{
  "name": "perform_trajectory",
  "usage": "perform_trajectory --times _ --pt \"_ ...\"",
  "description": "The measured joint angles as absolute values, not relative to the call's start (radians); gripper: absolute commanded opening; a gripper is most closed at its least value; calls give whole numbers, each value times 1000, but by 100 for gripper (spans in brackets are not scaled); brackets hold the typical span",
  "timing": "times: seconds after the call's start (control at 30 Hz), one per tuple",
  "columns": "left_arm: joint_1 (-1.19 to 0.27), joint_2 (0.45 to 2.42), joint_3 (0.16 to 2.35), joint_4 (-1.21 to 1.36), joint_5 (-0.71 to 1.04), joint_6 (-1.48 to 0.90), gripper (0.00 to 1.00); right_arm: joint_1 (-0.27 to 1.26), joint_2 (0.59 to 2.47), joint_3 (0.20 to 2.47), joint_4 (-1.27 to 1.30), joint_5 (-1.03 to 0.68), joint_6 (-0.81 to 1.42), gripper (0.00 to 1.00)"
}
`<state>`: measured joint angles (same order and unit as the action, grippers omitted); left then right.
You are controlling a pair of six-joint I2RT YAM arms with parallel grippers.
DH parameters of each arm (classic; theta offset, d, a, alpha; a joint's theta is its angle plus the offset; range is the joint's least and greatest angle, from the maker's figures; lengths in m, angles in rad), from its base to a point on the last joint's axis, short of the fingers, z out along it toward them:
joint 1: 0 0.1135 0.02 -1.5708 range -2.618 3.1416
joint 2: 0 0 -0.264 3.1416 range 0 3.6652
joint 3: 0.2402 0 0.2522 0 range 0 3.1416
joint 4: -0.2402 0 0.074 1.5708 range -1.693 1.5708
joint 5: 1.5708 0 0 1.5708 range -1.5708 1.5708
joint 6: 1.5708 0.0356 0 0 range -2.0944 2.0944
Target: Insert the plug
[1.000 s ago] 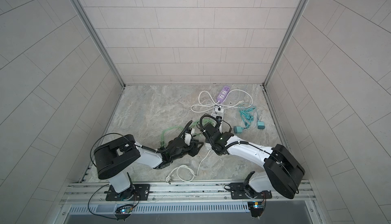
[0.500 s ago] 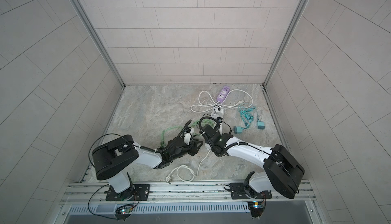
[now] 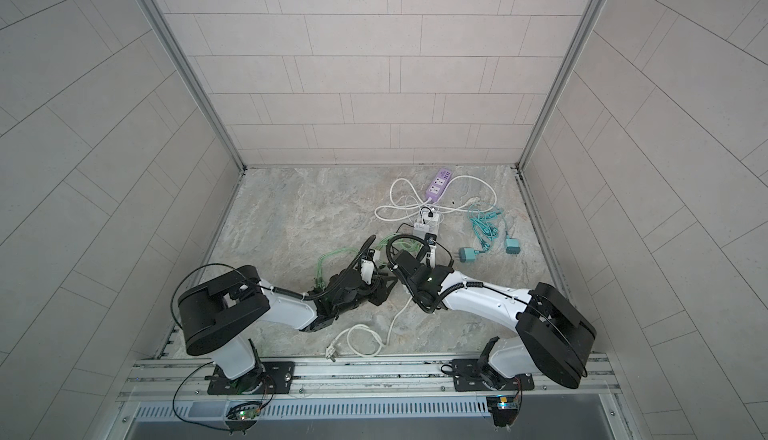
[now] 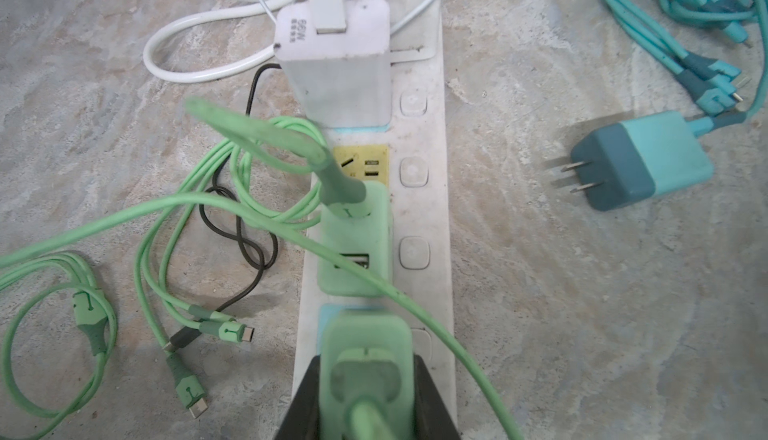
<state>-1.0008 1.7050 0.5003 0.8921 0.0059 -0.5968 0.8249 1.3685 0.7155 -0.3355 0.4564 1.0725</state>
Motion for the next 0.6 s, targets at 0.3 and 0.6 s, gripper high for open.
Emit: perform_trajectory --times 0.3,0.6 --pt "-1001 1678 500 860 5 -590 46 825 1410 744 -342 483 1074 0" --pt "-1001 1643 496 847 -4 -582 46 823 1460 748 -323 463 1071 0"
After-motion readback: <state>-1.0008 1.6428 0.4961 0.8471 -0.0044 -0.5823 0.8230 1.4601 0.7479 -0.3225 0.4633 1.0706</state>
